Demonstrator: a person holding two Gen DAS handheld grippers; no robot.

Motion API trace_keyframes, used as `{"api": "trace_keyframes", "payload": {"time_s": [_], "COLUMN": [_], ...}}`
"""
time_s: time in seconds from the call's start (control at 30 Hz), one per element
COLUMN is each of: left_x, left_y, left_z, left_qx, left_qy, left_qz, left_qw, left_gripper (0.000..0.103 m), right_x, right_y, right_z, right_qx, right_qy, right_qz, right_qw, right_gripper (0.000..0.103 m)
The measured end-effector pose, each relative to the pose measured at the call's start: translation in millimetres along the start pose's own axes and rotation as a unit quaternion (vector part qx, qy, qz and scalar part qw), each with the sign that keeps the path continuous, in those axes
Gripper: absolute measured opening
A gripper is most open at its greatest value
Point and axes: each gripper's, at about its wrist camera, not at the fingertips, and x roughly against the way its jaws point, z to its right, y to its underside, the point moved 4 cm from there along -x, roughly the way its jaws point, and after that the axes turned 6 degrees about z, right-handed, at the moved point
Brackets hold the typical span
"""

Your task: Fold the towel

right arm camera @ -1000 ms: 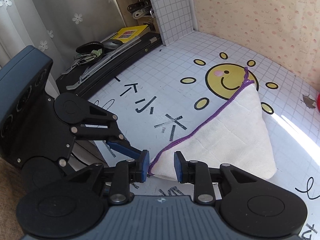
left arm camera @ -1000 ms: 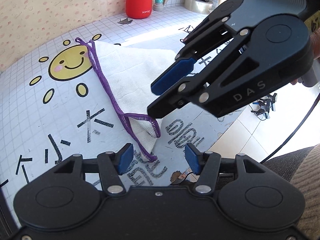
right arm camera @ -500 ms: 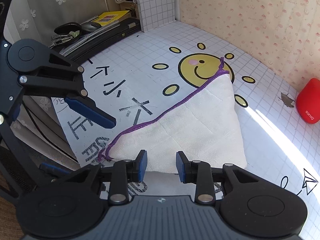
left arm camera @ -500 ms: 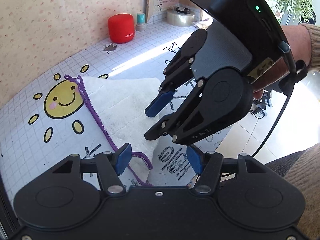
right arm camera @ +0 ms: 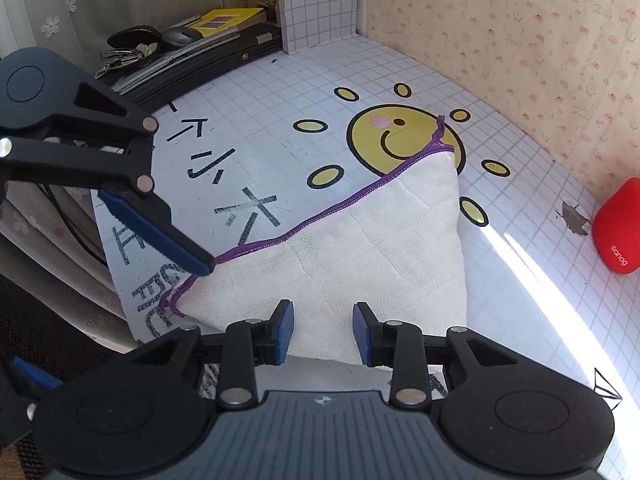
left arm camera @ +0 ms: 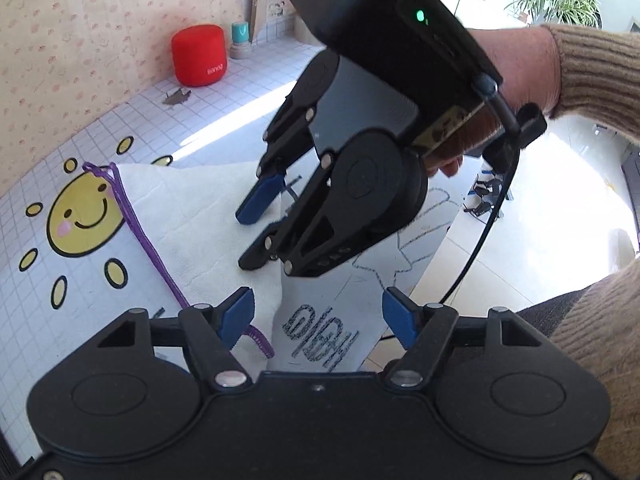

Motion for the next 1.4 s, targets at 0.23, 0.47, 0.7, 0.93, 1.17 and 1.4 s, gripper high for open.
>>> {"api": "trace_keyframes", "payload": {"time_s": [0.23,0.47,0.7,0.93,1.17,1.4], "left_x": [-5,-14,-13,-6,9,7], "left_y": [25,41,47,41,22,0], "left_z": [-4,-10,-15,-21,-29,-22], "left_qx": [0.022,0.053,0.069,0.072,0.067,0.051], "left_qy": [-0.006,-0.012,-0.008,-0.016,-0.034,-0.032], "left_qz": [-0.040,-0.057,-0.056,-0.056,-0.034,-0.014], "left_qw": [0.9989,0.9969,0.9960,0.9957,0.9966,0.9981], "left_gripper": [0.072,0.075,0.076,0.076,0.076,0.076], "right_x": [-9,-11,-3,10,24,28], "right_y": [1,2,2,6,9,12], "right_z": [7,9,11,17,26,38], "right_qx": [0.000,-0.006,-0.011,-0.021,-0.038,-0.049], "right_qy": [-0.007,-0.013,-0.011,-0.006,0.005,0.011], "right_qz": [-0.007,-0.001,0.006,0.012,0.022,0.025], "right_qw": [1.000,1.000,1.000,1.000,0.999,0.998], "right_gripper": [0.032,0.034,0.034,0.034,0.034,0.035]}}
